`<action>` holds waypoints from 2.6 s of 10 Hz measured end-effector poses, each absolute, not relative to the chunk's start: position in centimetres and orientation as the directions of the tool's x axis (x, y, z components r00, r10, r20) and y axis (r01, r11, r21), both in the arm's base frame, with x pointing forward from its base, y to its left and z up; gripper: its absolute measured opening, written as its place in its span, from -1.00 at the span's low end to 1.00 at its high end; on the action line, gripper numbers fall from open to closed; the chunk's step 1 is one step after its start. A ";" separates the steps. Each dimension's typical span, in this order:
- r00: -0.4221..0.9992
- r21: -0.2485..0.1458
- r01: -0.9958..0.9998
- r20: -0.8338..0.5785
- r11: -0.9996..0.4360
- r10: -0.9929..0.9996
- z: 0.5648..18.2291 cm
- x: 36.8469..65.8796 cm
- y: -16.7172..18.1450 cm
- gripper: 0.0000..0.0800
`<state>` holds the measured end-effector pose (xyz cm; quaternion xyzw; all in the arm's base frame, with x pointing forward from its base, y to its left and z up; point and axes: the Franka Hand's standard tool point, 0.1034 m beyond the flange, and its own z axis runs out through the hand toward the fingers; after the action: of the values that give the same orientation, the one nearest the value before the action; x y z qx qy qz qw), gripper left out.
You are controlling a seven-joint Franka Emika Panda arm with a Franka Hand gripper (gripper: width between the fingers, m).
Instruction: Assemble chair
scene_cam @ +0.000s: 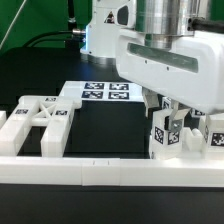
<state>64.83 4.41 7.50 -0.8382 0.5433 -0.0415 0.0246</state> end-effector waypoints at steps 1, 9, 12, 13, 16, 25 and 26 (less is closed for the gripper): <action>0.413 -0.085 -0.905 0.043 -0.416 -0.910 7.5 64.8 4.5 -0.19; 0.902 -0.034 -0.424 0.070 -0.905 -0.425 7.9 65.1 4.5 0.62; 0.982 -0.022 -0.167 0.082 -0.986 -0.168 8.2 65.4 5.3 0.62; 0.993 -0.015 -0.086 0.085 -0.996 -0.087 8.3 65.4 5.3 0.62; 0.992 0.009 0.098 0.085 -0.995 0.098 8.1 65.4 5.0 0.62; 0.983 0.032 0.159 0.085 -0.987 0.162 7.7 65.3 4.9 0.12; 0.993 0.024 0.074 0.087 -0.997 0.076 7.7 65.3 4.9 -0.28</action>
Offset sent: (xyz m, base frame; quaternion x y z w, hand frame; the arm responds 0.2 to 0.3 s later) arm 0.0009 0.0080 0.0115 -0.0042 -0.0298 -0.1104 0.9934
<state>65.33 4.90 7.70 -0.9983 -0.0375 -0.0439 -0.0105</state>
